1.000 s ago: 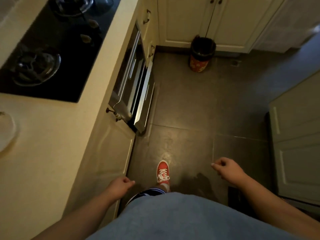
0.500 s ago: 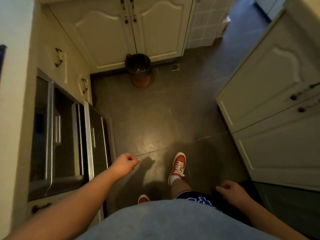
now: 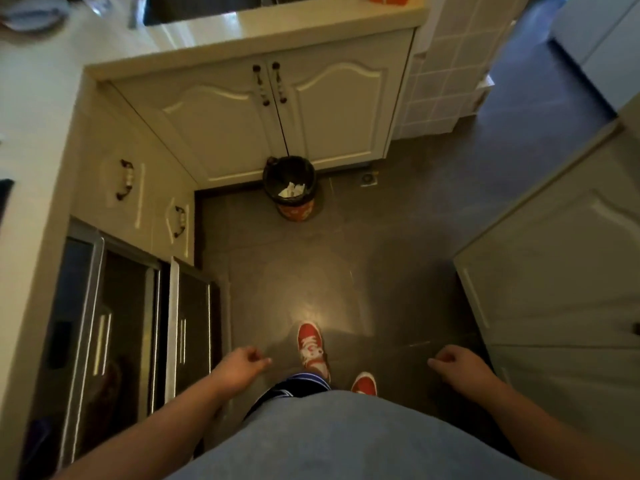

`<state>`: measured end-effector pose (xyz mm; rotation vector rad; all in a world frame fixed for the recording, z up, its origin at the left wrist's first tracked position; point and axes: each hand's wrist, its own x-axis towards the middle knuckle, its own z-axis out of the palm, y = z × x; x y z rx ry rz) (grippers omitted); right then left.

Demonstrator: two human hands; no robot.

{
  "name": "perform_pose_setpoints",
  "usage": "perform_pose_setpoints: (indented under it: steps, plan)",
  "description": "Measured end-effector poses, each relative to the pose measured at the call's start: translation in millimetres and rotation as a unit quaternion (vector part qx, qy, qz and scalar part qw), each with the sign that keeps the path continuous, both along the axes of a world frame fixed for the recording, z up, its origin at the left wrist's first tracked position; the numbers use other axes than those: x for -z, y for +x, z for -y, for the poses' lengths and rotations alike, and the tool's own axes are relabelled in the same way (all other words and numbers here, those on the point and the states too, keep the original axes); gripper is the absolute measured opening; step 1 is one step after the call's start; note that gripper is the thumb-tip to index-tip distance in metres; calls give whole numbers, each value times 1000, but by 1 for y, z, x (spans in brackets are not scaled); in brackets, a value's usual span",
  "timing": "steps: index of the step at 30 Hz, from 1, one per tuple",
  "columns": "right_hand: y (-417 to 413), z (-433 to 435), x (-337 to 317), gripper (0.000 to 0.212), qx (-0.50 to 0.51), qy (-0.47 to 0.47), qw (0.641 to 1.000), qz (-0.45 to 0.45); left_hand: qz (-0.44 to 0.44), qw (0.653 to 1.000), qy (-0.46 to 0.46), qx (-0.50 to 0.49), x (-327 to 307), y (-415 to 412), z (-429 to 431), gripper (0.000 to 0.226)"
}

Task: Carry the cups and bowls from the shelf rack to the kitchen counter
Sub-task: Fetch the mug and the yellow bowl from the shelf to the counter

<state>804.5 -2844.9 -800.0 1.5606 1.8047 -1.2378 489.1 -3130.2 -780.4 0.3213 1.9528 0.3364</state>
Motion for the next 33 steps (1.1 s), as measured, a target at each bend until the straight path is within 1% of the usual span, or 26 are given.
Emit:
perform_pose_setpoints:
  steps: [5,8,12,15,19,22,23,26,28,30,33]
  plan:
    - [-89,-70,-1,18,-13,20,999,-34,-16,999,-30,5,23,-73,-29,9]
    - [-124,-102,-4,18,16,25,999,-30,-14,999,-33,19,30,-122,-65,7]
    - [-141,-131,-13,20,63,14,998,-13,-31,998,-28,46,25,-179,-131,7]
    - [-136,-150,-18,15,96,23,995,-7,-40,994,-21,102,16,-210,-199,12]
    - [-118,-173,-10,17,169,25,985,13,-30,983,9,182,4,-222,-307,8]
    - [-106,-196,4,34,222,-6,974,39,-20,974,37,224,1,-212,-391,12]
    - [-103,-206,10,35,229,-6,972,43,-19,971,45,236,0,-207,-418,16]
    - [-104,-243,21,26,248,-9,968,43,-27,964,52,258,-3,-197,-493,23]
    - [-107,-275,25,21,258,-23,965,46,-33,963,40,263,-5,-198,-535,24]
    - [-115,-309,26,22,268,-32,962,42,-40,963,22,266,-8,-202,-570,22]
    - [-136,-367,18,22,246,-35,968,30,-63,963,14,263,-9,-216,-608,21]
